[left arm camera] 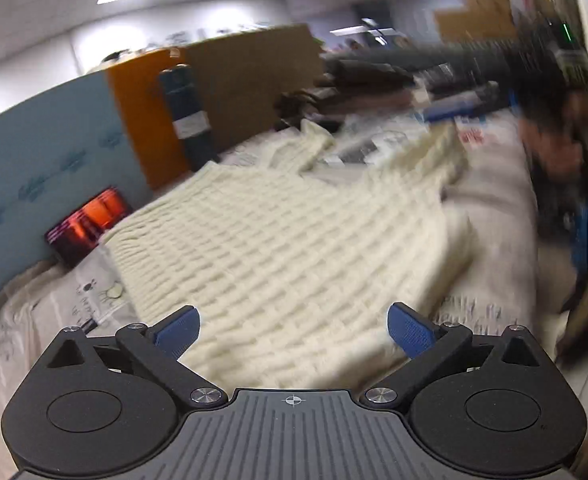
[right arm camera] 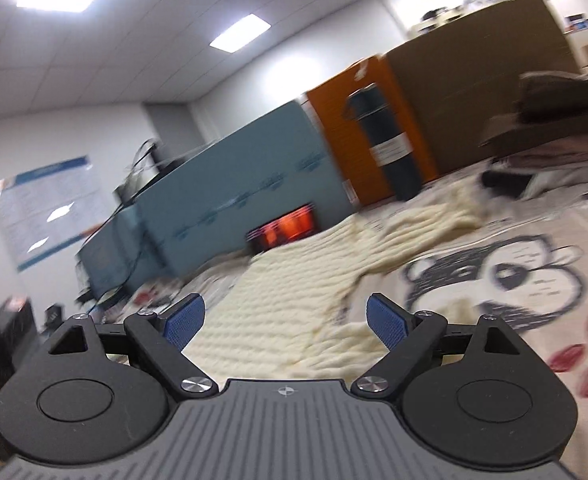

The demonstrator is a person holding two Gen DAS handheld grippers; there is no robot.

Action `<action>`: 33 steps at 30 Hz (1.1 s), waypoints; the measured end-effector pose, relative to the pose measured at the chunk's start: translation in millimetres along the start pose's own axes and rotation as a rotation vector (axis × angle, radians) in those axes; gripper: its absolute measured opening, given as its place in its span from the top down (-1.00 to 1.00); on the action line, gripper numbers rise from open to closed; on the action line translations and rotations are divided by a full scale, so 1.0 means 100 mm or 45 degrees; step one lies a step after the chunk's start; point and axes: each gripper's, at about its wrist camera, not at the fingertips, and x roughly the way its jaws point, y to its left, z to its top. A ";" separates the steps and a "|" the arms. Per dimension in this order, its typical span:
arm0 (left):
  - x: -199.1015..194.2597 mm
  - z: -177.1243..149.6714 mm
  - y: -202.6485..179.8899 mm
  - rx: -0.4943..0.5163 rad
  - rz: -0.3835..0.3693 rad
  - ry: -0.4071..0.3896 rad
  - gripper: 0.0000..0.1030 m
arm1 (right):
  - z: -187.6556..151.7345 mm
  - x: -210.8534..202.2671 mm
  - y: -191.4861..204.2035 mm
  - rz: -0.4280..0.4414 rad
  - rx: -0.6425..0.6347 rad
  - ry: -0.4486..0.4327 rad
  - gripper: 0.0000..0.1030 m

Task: Fold clothes

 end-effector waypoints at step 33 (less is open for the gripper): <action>-0.01 -0.07 0.04 -0.057 0.075 -0.059 -1.00 | 0.15 0.99 0.61 0.085 -0.076 0.129 0.61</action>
